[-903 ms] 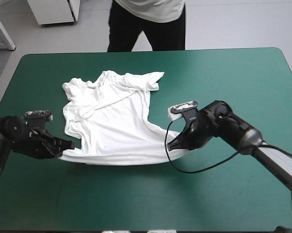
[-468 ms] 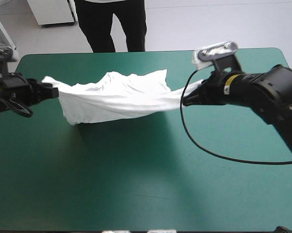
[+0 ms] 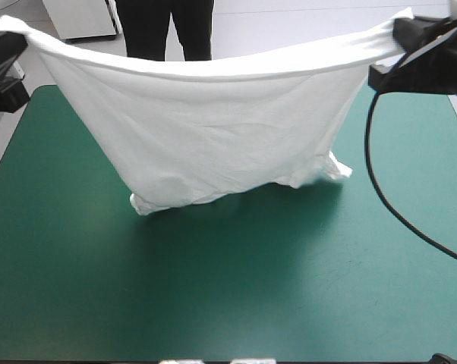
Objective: Fold the cloth
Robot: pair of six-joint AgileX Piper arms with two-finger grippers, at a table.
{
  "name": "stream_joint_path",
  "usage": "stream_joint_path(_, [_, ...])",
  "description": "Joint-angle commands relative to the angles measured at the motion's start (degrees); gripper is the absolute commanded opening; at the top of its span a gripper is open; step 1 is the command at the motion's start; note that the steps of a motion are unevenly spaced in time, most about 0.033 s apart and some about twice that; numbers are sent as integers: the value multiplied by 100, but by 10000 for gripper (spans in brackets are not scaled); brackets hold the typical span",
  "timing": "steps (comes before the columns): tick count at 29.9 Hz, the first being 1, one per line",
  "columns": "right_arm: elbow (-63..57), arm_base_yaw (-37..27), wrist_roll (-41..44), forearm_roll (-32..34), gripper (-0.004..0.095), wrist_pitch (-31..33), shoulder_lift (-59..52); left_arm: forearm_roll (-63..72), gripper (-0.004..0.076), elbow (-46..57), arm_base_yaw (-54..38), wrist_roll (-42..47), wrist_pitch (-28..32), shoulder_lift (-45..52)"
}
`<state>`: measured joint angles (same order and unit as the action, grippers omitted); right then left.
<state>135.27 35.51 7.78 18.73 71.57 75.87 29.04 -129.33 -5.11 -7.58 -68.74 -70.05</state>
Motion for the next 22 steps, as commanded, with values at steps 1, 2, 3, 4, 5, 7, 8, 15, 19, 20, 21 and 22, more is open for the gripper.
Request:
stream_joint_path(1, [637,-3,-325,178,-11,-346,-40,426,-10,-557,46,-60,965,-94])
stream_joint_path(2, [772,-3,-348,178,-11,-473,-30,517,-10,-661,46,-119,1089,-106])
stream_joint_path(3, [883,-3,-363,178,-11,-608,-18,595,-10,-764,46,-157,1238,-116])
stream_joint_path(4, [968,-3,-363,178,-11,-718,-6,650,-10,-839,46,-197,1389,-139])
stream_joint_path(5, [1063,-3,-363,178,-11,-841,21,678,-10,-893,46,-240,1518,-139])
stream_joint_path(7, [1151,-3,-363,178,-11,-1069,21,782,-10,-951,46,-327,1749,-139])
stream_joint_path(8, [1151,-3,-363,178,-11,-1169,21,794,-10,-961,46,-402,1818,-139])
stream_joint_path(15, [1151,-3,-352,440,-11,-1293,360,806,-10,-961,46,-467,1961,-633])
stream_joint_path(19, [1151,-3,-296,1240,-12,-1499,867,902,-10,-961,46,-782,2581,-1071])
stream_joint_path(20, [1151,-3,-146,1558,-12,-1706,1057,978,-10,-961,46,-982,2954,-1208])
stream_joint_path(21, [1161,-3,116,1814,-13,-1883,1180,1106,-10,-961,46,-1099,3211,-1294])
stream_joint_path(22, [1160,-14,349,2106,-13,-2090,1327,1202,-10,-961,46,-1204,3451,-1396])
